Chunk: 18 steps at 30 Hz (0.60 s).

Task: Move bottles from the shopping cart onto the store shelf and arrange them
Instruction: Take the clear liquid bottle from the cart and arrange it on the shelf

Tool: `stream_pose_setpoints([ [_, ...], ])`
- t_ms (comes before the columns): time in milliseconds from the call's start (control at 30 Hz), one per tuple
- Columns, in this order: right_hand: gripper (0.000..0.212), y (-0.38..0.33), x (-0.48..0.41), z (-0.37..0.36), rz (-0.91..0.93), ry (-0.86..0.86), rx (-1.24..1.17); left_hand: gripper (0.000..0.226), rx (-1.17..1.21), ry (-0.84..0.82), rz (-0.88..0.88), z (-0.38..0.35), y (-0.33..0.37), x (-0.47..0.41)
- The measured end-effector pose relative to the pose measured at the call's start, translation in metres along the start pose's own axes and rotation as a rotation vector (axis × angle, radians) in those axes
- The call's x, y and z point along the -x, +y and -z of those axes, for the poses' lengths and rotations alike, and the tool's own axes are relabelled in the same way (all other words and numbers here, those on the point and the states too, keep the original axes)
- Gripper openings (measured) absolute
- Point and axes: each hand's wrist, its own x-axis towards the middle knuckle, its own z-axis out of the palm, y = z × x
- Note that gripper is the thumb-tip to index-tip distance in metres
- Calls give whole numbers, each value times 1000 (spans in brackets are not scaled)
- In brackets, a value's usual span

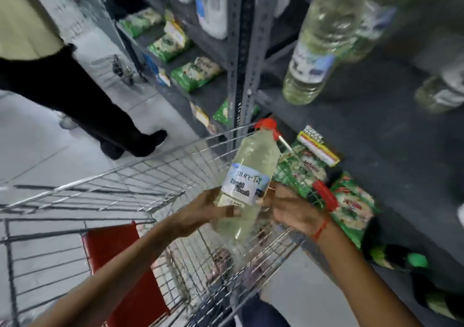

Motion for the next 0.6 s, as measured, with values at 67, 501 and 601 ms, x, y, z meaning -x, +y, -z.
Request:
stream_pose_setpoints([
  [67, 67, -20, 30, -5, 178, 69, 50, 36, -93, -53, -96, -18, 46, 5],
  [501, 57, -115, 143, 66, 732, 646, 368, 76, -692, 33, -483, -130, 181, -110],
  [601, 65, -129, 148, 91, 753, 729, 417, 78, -646, 52, -502, -152, 187, -146],
])
